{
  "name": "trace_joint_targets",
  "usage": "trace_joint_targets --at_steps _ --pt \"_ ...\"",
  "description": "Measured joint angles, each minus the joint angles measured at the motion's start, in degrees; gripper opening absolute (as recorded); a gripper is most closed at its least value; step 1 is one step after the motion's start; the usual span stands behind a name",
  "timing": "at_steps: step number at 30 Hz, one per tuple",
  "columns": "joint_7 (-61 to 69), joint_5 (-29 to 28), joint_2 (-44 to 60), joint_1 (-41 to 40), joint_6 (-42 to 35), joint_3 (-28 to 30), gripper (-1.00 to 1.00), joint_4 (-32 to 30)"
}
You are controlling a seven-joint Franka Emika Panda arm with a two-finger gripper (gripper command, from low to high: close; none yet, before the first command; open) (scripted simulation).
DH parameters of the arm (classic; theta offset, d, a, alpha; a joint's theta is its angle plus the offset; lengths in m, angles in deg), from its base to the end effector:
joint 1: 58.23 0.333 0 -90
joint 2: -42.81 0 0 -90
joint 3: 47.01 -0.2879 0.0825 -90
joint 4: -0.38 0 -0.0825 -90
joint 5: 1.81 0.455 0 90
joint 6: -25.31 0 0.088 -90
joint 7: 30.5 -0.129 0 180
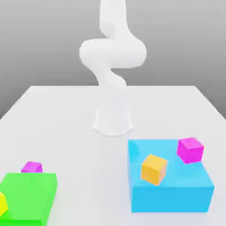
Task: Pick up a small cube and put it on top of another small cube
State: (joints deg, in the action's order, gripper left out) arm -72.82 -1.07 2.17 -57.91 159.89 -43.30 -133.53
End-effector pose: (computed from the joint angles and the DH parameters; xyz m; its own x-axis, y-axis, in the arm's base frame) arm 0.4846 -0.0329 0.6221 0.5244 -0.7230 0.4497 -0.5373 -0.6907 -0.4839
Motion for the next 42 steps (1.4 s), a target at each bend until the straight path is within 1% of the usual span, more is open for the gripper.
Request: trace_joint_targets --at_steps 6,12,16,19,23,24,27,31,32,37,38,40,42 --pt "8.95 2.34 12.62 0.68 6.84 9.37 0.0 -5.21" --pt "18.7 6.05 25.06 0.1 13.49 17.5 0.0 -10.29" --pt "25.66 9.17 33.52 -1.39 17.82 21.64 0.0 -13.63" --pt "30.68 11.24 39.84 -4.48 21.09 23.57 0.0 -16.14" --pt "35.92 12.25 47.73 -8.45 25.62 24.73 0.0 -19.33" --pt "37.29 13.41 49.41 -9.22 26.7 24.18 0.0 -19.43" --pt "41.65 18.58 54.07 -12.57 29.83 20.12 0.0 -18.6" --pt "47.32 25.92 60.03 -18.44 33.98 12.69 0.0 -16.98" --pt "48.26 27.12 61.35 -20.26 35.0 10.61 -1.0 -16.64" --pt "48.2 27.06 61.35 -20.26 34.88 10.61 -1.0 -16.64" --pt "48.74 27.76 62.02 -21.13 35.42 9.58 -1.0 -16.46" --pt "47.57 26.24 60.69 -19.68 34.48 11.37 -1.0 -16.82" --pt "45.39 23.35 58.15 -16.87 32.67 14.82 -1.0 -17.53"
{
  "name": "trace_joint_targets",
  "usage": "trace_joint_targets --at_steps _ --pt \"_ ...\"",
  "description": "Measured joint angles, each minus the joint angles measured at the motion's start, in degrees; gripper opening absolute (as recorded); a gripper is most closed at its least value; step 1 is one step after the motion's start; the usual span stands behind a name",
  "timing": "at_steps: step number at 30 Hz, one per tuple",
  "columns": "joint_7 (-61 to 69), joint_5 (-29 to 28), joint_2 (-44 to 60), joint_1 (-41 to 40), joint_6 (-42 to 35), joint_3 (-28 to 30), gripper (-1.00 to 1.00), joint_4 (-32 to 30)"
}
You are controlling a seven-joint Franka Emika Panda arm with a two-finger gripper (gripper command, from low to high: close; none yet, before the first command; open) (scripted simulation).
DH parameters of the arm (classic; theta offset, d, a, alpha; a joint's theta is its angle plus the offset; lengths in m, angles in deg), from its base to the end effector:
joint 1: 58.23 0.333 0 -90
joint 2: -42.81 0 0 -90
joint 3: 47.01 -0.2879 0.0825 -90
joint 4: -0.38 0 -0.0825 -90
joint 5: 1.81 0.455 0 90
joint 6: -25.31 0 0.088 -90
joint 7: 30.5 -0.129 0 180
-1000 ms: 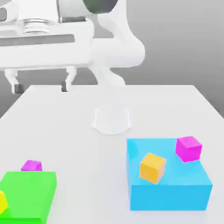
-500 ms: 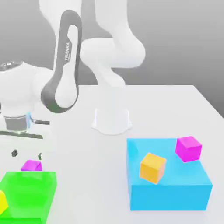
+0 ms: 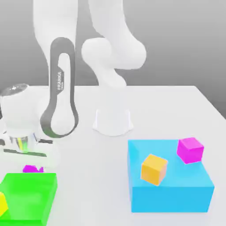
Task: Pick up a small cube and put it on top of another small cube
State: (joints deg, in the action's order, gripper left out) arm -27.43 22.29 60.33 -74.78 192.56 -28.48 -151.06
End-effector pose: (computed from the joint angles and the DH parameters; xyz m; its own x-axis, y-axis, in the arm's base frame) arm 0.3151 -0.2786 0.0293 0.5771 -0.8167 0.0056 -0.8167 -0.5771 0.0038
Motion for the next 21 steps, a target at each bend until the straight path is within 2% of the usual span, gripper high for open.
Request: trace_joint_targets --at_steps 4,6,8,13,18,21 --pt "-6.14 -8.04 -5.93 4.38 -4.01 6.12 -1.0 -1.68" --pt "-8.72 -11.59 -8.97 6.06 -6.48 6.92 -1.0 -2.14" --pt "-9.66 -13.5 -11.99 9.36 -10.16 4.16 -1.0 -1.45" --pt "-11.39 -17.95 -19.79 25.33 -20.33 -2.88 -1.0 1.21" --pt "-13.85 -23.47 -27.8 32.84 -30.21 -11.08 -1.0 3.82" --pt "-14.22 -24.58 -26.66 35.04 -28.51 -13.91 -1.0 3.45"
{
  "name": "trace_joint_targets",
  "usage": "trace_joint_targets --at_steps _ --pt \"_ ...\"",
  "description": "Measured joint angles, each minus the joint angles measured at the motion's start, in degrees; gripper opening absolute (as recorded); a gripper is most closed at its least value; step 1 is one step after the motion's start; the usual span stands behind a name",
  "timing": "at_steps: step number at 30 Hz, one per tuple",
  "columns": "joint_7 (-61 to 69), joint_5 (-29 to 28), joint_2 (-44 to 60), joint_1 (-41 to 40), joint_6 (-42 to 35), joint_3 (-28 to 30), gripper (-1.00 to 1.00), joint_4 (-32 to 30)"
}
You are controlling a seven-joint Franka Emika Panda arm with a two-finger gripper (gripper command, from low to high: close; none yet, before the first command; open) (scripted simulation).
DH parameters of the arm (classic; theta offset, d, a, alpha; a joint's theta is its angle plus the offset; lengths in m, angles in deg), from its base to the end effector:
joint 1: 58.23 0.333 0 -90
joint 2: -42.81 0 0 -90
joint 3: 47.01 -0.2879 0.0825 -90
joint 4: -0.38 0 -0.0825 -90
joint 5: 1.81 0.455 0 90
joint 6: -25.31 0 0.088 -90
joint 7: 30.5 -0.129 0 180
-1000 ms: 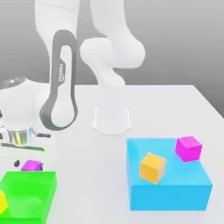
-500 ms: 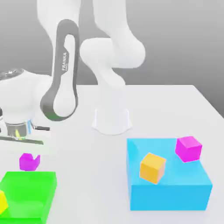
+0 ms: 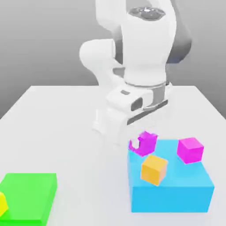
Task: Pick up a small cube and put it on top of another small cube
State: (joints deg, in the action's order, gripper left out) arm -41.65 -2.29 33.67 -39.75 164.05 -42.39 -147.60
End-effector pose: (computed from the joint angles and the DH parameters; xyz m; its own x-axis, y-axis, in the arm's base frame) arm 0.4704 0.1180 0.2127 0.9985 0.0546 -0.0036 0.0546 -0.9985 -0.0067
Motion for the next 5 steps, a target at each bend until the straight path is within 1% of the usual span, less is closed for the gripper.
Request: trace_joint_targets --at_steps 2,3,5 --pt "0.12 0.07 3.21 0.3 4.35 -0.22 -1.0 -1.11" --pt "0.16 0.09 4.25 0.38 5.76 -0.24 1.0 -1.47" --pt "0.17 0.11 4.25 0.37 5.75 -0.24 1.0 -1.47"
